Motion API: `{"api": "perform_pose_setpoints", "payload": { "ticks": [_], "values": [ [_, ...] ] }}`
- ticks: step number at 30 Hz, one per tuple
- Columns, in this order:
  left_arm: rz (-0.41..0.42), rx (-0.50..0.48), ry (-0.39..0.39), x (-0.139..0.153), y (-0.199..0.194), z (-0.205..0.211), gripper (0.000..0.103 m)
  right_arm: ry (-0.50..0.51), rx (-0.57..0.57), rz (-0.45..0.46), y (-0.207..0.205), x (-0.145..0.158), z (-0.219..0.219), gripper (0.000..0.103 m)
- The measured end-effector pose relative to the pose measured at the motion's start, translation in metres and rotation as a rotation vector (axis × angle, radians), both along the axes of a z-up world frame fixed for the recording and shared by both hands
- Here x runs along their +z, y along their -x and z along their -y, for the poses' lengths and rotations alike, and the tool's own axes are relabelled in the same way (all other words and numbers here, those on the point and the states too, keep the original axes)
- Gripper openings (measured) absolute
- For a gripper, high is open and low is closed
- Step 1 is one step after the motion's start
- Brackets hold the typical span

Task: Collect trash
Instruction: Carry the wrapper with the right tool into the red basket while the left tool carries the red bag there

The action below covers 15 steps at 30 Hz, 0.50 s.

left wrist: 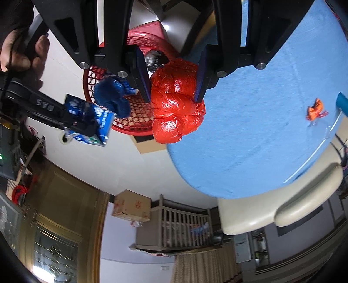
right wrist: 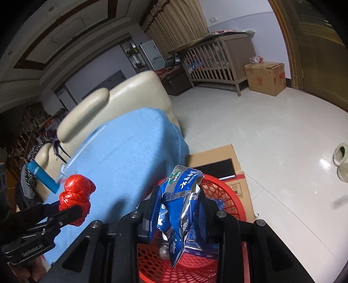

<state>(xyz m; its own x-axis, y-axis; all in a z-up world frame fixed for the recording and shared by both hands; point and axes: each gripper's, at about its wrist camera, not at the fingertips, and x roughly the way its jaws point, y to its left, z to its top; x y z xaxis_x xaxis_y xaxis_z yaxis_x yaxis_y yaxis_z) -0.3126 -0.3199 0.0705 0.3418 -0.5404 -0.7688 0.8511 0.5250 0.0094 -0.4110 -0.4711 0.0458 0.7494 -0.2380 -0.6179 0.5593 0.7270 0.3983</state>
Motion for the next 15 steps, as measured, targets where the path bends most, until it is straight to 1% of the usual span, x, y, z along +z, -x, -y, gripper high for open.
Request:
{"api": "perform_pose_setpoints", "payload": {
  "ticks": [2, 4, 8, 11, 12, 13, 14, 15],
  "values": [
    [-0.006, -0.020, -0.005, -0.005, 0.002, 0.004, 0.041, -0.010, 0.001, -0.032, -0.005, -0.009, 0.004, 0.033],
    [0.005, -0.037, -0.012, -0.008, 0.004, 0.009, 0.041, -0.016, 0.001, -0.052, -0.009, -0.016, 0.008, 0.033],
    [-0.008, -0.046, -0.016, -0.011, 0.001, 0.013, 0.041, -0.026, 0.005, -0.081, -0.024, -0.022, 0.013, 0.034],
    [-0.019, -0.049, -0.017, -0.013, -0.003, 0.016, 0.041, -0.056, 0.028, -0.107, -0.038, -0.028, 0.017, 0.037],
    [-0.022, -0.050, -0.018, -0.014, -0.003, 0.016, 0.041, -0.069, 0.032, -0.110, -0.042, -0.030, 0.019, 0.050],
    [-0.024, -0.052, -0.019, -0.015, -0.004, 0.017, 0.041, -0.076, 0.030, -0.111, -0.044, -0.032, 0.020, 0.078],
    [-0.025, -0.054, -0.020, -0.016, -0.005, 0.017, 0.041, -0.084, 0.012, -0.093, -0.043, -0.032, 0.022, 0.083],
    [-0.028, -0.057, -0.020, -0.016, -0.005, 0.017, 0.041, -0.092, -0.004, -0.070, -0.040, -0.031, 0.024, 0.083]
  ]
}}
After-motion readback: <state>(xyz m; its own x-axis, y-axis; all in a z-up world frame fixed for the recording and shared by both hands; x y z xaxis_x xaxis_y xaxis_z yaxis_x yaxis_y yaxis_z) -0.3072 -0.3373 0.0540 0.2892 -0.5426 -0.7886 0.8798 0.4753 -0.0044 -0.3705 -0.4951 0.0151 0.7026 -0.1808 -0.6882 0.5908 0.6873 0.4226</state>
